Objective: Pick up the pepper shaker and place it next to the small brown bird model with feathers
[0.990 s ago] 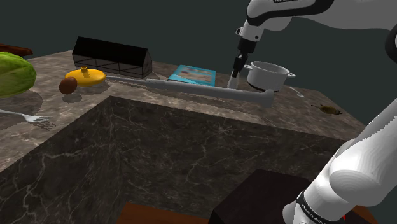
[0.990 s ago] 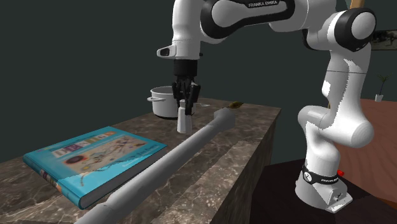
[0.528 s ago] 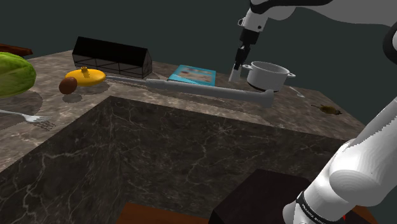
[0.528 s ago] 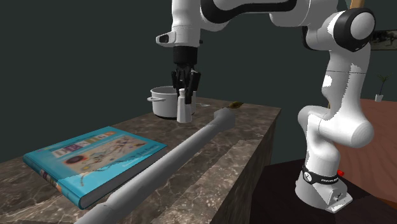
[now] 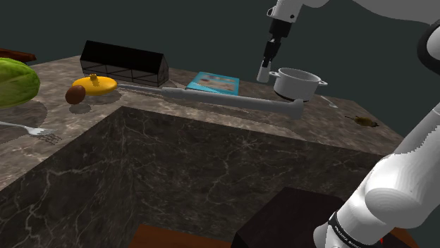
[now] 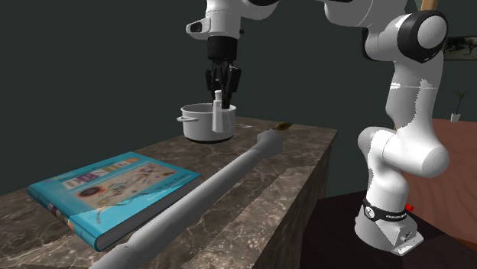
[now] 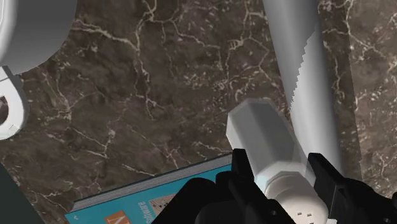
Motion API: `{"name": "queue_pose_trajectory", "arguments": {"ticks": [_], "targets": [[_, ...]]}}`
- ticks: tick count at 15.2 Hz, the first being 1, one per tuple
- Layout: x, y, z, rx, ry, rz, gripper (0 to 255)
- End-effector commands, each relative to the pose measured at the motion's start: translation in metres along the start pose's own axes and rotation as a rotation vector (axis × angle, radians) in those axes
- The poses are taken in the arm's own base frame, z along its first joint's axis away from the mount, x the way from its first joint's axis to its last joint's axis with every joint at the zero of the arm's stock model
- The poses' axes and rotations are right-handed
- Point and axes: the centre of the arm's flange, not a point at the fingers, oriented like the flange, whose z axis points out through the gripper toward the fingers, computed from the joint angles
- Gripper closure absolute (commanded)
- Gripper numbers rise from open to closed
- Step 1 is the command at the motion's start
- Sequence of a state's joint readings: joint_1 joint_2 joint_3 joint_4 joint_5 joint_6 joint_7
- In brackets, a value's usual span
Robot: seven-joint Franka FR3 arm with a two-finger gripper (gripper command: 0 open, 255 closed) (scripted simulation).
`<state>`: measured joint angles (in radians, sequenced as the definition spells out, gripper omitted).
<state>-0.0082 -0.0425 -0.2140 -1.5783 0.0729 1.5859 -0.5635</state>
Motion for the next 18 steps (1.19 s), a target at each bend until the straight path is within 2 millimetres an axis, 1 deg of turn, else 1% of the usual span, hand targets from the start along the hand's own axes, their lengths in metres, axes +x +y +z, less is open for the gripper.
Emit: {"name": "queue_pose_trajectory", "arguments": {"ticks": [1,9,10,18], "targets": [[0.001,-0.001,-0.010,0.000,0.000,0.000,255],[0.005,-0.002,-0.052,0.000,0.000,0.000,255],[0.005,-0.003,-0.053,0.000,0.000,0.000,255],[-0.095,0.028,-0.063,0.000,0.000,0.000,255]]}}
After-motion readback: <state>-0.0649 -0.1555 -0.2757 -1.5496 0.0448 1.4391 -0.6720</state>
